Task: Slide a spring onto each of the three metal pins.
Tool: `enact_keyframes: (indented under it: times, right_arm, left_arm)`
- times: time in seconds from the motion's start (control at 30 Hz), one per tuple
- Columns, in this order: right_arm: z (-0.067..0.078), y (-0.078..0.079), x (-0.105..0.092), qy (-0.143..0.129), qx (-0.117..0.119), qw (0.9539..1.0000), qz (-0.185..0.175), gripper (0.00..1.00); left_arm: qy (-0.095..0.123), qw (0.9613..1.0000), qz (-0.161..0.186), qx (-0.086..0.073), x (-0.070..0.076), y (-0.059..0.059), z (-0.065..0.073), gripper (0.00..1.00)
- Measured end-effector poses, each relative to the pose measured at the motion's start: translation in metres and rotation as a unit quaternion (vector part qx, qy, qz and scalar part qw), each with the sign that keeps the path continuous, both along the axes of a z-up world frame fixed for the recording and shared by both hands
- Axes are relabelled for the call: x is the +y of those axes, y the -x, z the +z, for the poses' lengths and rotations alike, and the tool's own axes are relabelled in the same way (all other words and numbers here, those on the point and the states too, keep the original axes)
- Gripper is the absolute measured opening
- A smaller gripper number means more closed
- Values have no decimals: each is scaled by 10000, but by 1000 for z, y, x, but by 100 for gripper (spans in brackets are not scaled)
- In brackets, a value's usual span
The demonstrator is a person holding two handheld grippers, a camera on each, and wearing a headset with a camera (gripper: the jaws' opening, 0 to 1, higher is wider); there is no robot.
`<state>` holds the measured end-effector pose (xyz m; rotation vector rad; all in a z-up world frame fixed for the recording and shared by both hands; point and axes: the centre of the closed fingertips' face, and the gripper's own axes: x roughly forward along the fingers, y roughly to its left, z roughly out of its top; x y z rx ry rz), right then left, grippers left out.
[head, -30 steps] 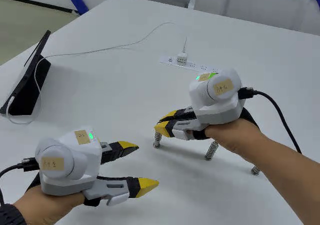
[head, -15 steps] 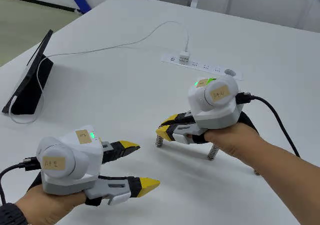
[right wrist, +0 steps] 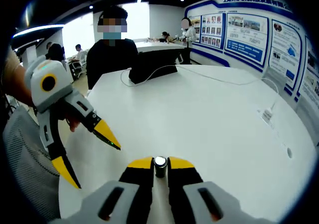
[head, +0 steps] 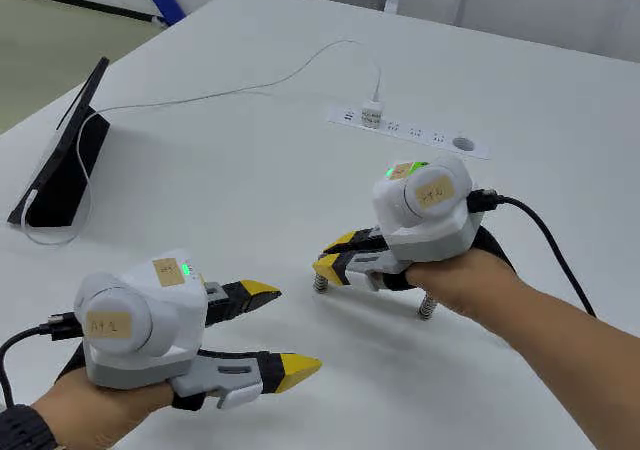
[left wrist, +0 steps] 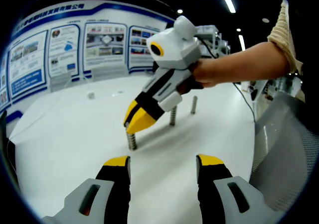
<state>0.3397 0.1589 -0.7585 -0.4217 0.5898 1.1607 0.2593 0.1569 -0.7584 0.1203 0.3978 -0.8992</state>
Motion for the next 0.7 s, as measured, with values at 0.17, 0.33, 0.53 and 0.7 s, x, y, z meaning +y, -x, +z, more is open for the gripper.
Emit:
enact_keyframes:
  times: [0.17, 0.33, 0.53, 0.7]
  right_arm:
    - [-2, 0, 0, 30, 4, 10000, 3, 12]
    - [-4, 1, -1, 46, -2, 10000, 6, 14]
    - [1, 1, -4, 34, -46, 10000, -19, 16]
    - [8, 3, -9, -34, -96, 9999, -85, 18]
  left_arm:
    - [1, 10000, 4, -1, 0, -1, 0, 54]
    - [-6, 10000, 10, -4, 0, -1, 0, 54]
    - [-10, 10000, 7, -19, 0, -1, 1, 54]
    - [-20, 10000, -11, -40, -2, -1, 5, 54]
